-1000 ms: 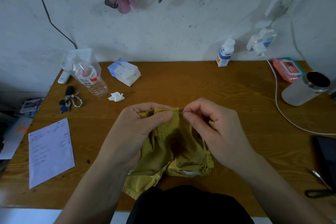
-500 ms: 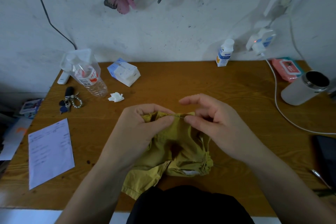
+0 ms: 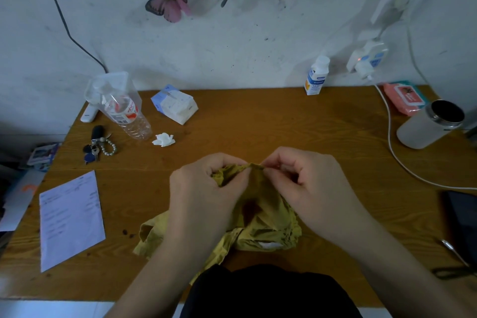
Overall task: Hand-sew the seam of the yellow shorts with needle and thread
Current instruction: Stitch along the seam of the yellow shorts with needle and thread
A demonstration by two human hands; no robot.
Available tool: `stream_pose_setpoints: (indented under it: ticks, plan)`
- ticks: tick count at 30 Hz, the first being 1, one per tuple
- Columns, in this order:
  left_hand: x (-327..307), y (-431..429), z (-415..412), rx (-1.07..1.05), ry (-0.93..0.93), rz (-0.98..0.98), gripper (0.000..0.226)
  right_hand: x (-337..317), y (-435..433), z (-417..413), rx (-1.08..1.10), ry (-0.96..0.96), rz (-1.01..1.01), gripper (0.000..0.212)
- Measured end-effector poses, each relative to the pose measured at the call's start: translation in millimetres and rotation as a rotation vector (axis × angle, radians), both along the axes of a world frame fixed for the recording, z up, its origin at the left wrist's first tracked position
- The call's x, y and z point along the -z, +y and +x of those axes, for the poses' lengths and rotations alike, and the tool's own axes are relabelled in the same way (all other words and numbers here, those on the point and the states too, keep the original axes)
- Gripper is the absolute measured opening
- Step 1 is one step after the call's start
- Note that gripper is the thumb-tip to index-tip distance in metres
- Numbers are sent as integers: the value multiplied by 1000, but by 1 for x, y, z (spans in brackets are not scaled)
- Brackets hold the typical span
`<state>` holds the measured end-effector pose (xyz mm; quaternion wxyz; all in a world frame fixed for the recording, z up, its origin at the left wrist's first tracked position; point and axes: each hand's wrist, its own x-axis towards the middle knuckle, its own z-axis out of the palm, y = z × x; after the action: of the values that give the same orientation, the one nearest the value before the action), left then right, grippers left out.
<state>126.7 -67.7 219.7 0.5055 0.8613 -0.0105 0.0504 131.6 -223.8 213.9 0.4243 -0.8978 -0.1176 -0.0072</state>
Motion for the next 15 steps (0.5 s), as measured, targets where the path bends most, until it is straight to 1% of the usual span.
stream_pose_setpoints:
  ticks: [4, 6, 10, 15]
  plan:
    - [5, -14, -8, -6, -151, 161, 11, 0, 6, -4, 19, -82, -151, 9]
    - [6, -14, -9, 7, -161, 166, 12, 1, 5, -5, 31, -95, -179, 8]
    - [2, -7, -1, 35, -26, 7, 11, 0, 3, -3, 20, 5, -72, 17]
    - [1, -3, 3, 63, 42, -38, 11, -1, -7, 0, 2, 121, 99, 15]
